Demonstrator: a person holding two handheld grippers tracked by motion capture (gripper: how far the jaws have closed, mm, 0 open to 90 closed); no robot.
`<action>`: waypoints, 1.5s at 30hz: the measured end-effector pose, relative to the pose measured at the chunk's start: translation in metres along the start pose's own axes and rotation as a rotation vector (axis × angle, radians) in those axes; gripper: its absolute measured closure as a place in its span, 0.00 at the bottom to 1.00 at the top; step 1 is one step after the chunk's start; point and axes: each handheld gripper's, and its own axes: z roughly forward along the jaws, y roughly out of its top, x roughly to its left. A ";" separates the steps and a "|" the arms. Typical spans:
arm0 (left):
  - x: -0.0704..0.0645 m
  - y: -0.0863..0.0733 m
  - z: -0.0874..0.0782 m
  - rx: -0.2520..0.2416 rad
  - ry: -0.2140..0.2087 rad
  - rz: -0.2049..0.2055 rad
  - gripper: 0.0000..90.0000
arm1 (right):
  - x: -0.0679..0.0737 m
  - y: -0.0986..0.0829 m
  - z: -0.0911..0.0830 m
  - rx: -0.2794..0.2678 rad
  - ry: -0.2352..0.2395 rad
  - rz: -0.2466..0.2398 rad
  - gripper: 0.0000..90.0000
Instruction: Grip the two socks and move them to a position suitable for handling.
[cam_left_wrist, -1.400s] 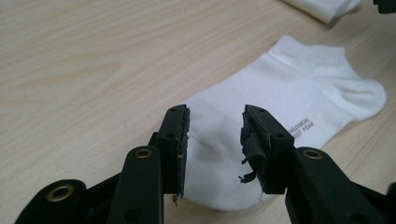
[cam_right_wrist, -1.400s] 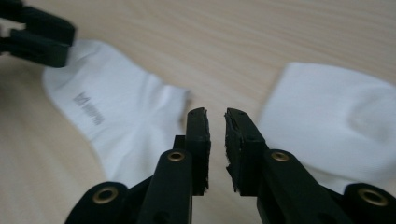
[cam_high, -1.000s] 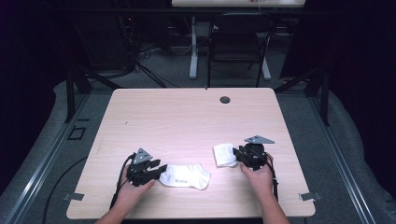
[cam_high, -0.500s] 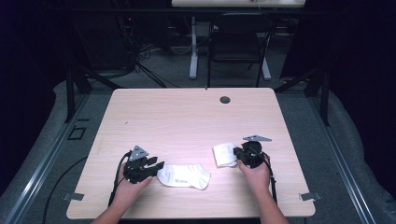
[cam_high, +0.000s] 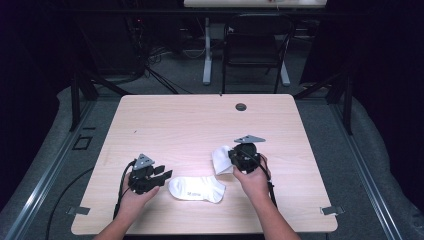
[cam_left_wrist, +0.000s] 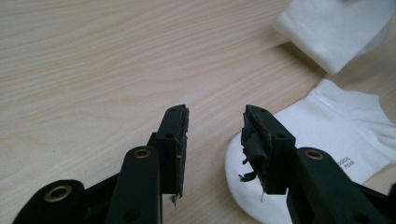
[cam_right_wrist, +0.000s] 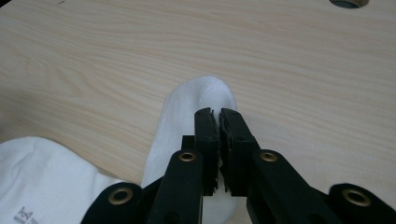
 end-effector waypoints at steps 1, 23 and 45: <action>0.000 0.000 0.000 -0.002 0.004 -0.008 0.67 | 0.004 0.003 0.002 -0.001 -0.005 -0.006 0.95; 0.004 0.000 -0.001 -0.002 -0.003 -0.034 0.67 | -0.031 -0.016 0.024 0.083 -0.043 0.073 0.94; 0.006 0.000 0.000 0.001 -0.002 -0.049 0.66 | -0.037 -0.022 0.022 0.079 -0.033 0.080 0.97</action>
